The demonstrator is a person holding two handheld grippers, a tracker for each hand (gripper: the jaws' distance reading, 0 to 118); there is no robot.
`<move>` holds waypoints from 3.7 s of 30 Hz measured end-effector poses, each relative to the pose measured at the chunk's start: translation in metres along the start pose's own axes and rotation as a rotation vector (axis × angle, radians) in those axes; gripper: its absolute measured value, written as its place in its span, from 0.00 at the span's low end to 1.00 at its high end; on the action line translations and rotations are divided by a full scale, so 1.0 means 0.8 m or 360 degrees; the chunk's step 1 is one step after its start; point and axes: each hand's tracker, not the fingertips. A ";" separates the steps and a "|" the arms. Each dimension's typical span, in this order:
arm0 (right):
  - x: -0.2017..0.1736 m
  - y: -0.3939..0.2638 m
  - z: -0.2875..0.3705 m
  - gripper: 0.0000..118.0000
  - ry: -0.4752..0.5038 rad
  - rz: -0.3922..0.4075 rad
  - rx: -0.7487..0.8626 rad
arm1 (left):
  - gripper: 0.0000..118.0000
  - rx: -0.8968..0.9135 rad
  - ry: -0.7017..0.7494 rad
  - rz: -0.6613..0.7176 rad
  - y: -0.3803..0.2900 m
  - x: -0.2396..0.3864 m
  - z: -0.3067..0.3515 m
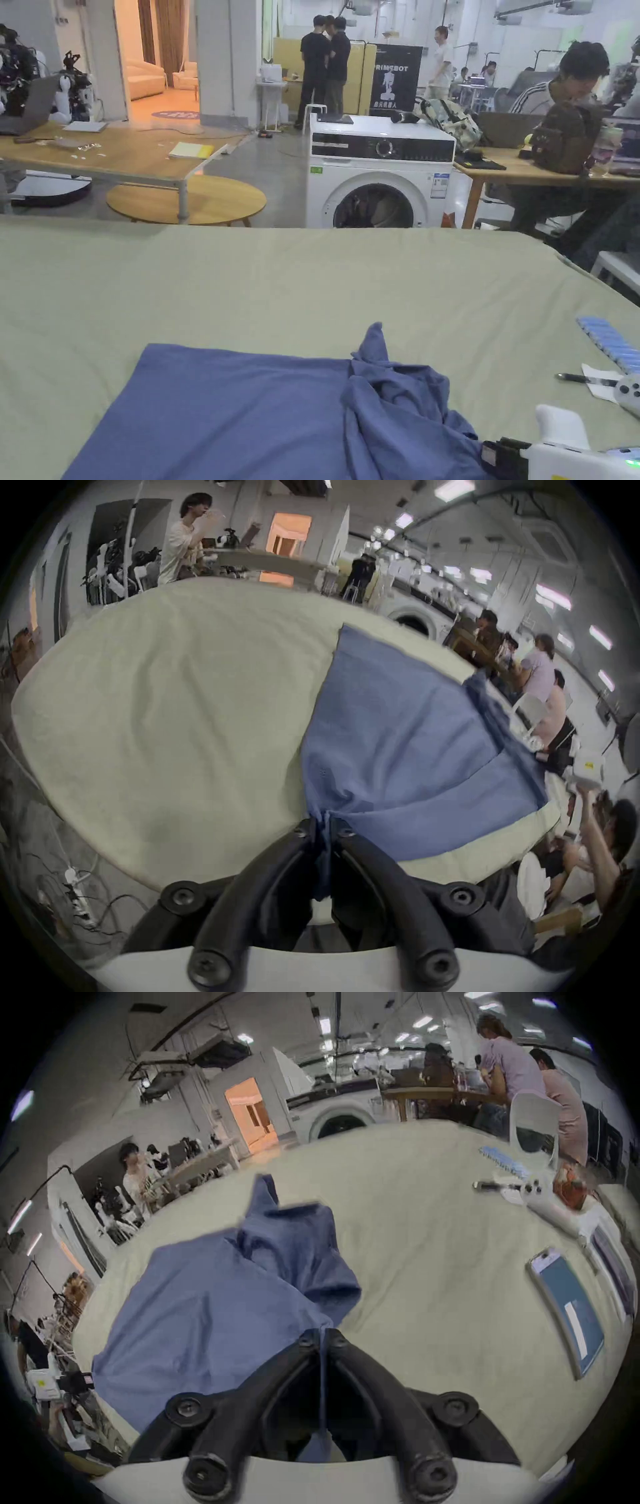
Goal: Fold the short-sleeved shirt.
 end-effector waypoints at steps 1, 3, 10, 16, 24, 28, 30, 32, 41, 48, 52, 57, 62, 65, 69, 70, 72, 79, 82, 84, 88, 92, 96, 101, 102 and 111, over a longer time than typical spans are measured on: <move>-0.004 0.012 0.015 0.00 0.0009 0.0011 0.0065 | 0.01 0.0075 0.0010 -0.0033 0.009 0.004 0.011; -0.011 0.039 0.045 0.00 0.0050 0.0025 0.0185 | 0.01 0.0227 -0.0003 -0.0121 0.035 0.019 0.038; -0.055 0.158 0.112 0.00 -0.0004 0.0181 0.0542 | 0.00 0.0817 -0.0063 -0.0269 0.179 0.110 0.113; -0.083 0.271 0.128 0.00 -0.0165 0.0212 0.0788 | 0.00 0.1025 -0.0034 -0.0348 0.326 0.172 0.096; -0.110 0.409 0.116 0.00 -0.0225 0.0306 0.0957 | 0.00 0.1185 0.0070 -0.0414 0.481 0.226 0.067; -0.128 0.474 0.101 0.00 -0.0278 0.0319 0.0988 | 0.00 0.1180 0.0129 -0.0475 0.540 0.240 0.063; -0.138 0.500 0.093 0.00 -0.0341 0.0350 0.0970 | 0.00 0.1177 0.0192 -0.0481 0.566 0.244 0.057; -0.150 0.524 0.083 0.00 -0.0393 0.0394 0.0950 | 0.00 0.1152 0.0267 -0.0521 0.584 0.247 0.046; -0.200 0.585 0.069 0.00 -0.0505 0.0556 0.1000 | 0.00 0.1138 0.0346 -0.0481 0.628 0.240 0.020; -0.201 0.584 0.047 0.00 -0.0430 0.0416 0.0968 | 0.00 0.1097 0.0344 -0.0445 0.634 0.232 0.001; -0.192 0.553 0.016 0.00 -0.0450 0.0505 0.0857 | 0.00 0.1024 0.0354 -0.0480 0.611 0.216 -0.023; -0.170 0.511 0.003 0.00 -0.0372 0.0467 0.0760 | 0.00 0.0969 0.0311 -0.0514 0.571 0.198 -0.028; -0.143 0.426 0.032 0.00 -0.0300 0.0557 0.0729 | 0.00 0.0970 0.0172 -0.0583 0.484 0.176 0.001; -0.118 0.357 0.054 0.00 -0.0204 0.0577 0.0622 | 0.00 0.0856 0.0058 -0.0587 0.410 0.155 0.020; -0.073 0.235 0.096 0.00 -0.0142 0.0530 0.0519 | 0.00 0.0697 0.0049 -0.0524 0.299 0.123 0.044; -0.063 0.204 0.105 0.00 -0.0130 0.0503 0.0492 | 0.00 0.0687 0.0054 -0.0446 0.268 0.115 0.052; -0.043 0.142 0.119 0.00 -0.0133 0.0457 0.0421 | 0.00 0.0615 -0.0012 -0.0386 0.209 0.094 0.063; 0.013 -0.046 0.132 0.00 -0.0167 0.0248 0.0060 | 0.00 0.0263 0.0013 -0.0231 0.046 0.033 0.050; 0.026 -0.096 0.129 0.00 -0.0236 0.0240 -0.0045 | 0.00 0.0108 0.0052 -0.0185 0.001 0.009 0.038; 0.030 -0.119 0.126 0.00 -0.0240 0.0243 -0.0086 | 0.00 0.0072 0.0006 -0.0119 -0.013 -0.007 0.030; 0.029 -0.138 0.115 0.05 -0.0220 0.0239 -0.0140 | 0.01 0.0052 0.0025 -0.0163 -0.021 -0.011 0.019; 0.024 -0.141 0.122 0.64 -0.0239 0.0324 -0.0040 | 0.77 0.0180 -0.0002 -0.0223 -0.008 0.006 0.040; -0.002 -0.109 0.117 0.62 -0.0140 0.0274 0.0166 | 0.77 0.0409 0.0035 -0.0418 0.025 0.064 0.055; -0.066 -0.066 0.111 0.62 0.0030 0.0319 0.0346 | 0.77 0.0586 -0.0002 -0.0551 0.055 0.144 0.058; -0.077 -0.060 0.110 0.59 0.0071 0.0339 0.0358 | 0.77 0.0556 -0.0035 -0.0588 0.060 0.155 0.055; -0.114 -0.054 0.099 0.00 0.0012 0.0458 0.0346 | 0.00 0.0605 -0.0139 -0.0629 0.057 0.199 0.053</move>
